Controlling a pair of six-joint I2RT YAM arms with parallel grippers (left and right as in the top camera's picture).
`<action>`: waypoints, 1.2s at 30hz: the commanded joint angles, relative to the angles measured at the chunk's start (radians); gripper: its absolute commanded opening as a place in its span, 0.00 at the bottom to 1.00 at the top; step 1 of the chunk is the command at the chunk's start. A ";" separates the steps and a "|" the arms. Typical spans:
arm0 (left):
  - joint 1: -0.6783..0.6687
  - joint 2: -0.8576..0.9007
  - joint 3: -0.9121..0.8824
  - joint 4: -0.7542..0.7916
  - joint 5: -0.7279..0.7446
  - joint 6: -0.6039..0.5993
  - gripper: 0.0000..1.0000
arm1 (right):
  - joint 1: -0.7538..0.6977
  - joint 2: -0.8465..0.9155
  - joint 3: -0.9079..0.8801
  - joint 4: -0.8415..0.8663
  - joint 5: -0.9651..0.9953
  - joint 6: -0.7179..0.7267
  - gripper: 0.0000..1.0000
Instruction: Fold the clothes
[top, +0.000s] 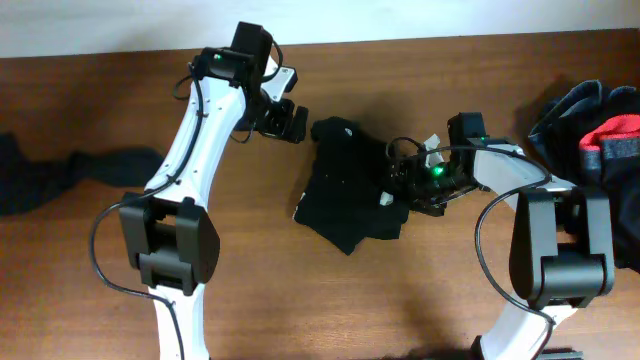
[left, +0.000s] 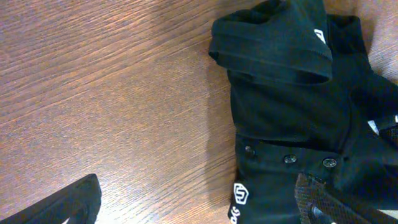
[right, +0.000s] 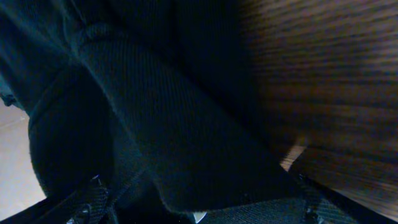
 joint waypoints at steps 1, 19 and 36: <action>0.002 -0.001 0.009 0.000 0.018 0.005 0.99 | 0.001 -0.001 -0.024 0.006 0.128 0.001 0.99; 0.003 -0.001 0.009 -0.002 0.015 0.005 1.00 | 0.194 0.043 -0.025 0.253 -0.049 0.232 0.99; 0.003 -0.001 0.009 -0.001 0.014 0.005 0.99 | 0.240 0.064 -0.018 0.396 -0.047 0.216 0.04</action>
